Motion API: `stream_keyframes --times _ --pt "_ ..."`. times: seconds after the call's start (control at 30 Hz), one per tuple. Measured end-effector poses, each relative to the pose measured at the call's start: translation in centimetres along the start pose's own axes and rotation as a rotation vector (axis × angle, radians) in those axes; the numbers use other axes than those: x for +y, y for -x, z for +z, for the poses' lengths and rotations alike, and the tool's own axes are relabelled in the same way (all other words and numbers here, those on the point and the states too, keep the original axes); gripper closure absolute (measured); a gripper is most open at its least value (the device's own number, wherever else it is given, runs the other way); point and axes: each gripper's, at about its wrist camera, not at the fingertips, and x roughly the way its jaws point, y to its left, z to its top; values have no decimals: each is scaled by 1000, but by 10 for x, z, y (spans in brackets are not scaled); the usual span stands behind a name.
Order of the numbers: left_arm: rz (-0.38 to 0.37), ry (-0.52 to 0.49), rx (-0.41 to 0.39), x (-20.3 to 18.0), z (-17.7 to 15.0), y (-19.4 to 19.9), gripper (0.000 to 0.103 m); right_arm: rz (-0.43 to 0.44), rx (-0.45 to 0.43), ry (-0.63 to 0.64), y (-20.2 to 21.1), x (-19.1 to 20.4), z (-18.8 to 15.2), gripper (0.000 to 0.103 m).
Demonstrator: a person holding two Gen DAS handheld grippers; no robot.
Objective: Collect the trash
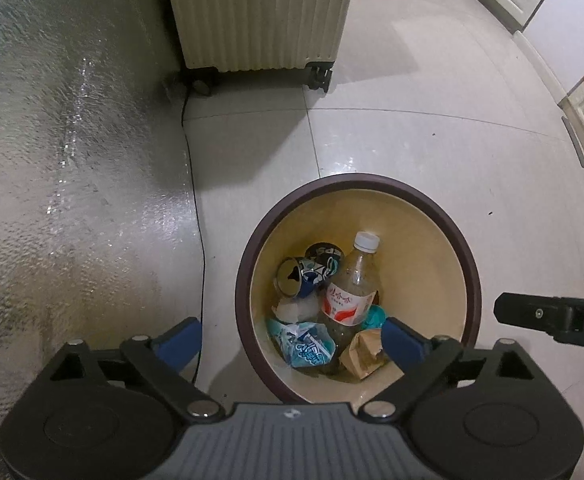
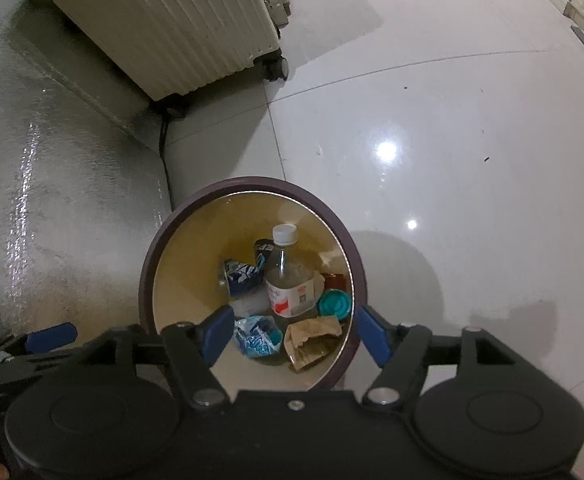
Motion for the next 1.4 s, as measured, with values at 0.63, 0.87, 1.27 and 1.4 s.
stream_keyframes --times 0.63,0.87,1.27,1.4 --pt "9 -7 -110 -3 -19 106 0 -43 -165 45 103 8 -31 0" --pt "-9 -12 -191 -13 -37 167 0 -41 -240 48 157 8 -52 0" --pt "10 -7 -322 -19 -82 276 0 -51 -399 86 269 30 -91 0" --pt "31 -6 -355 -20 -98 307 0 -40 -442 97 303 37 -105 0"
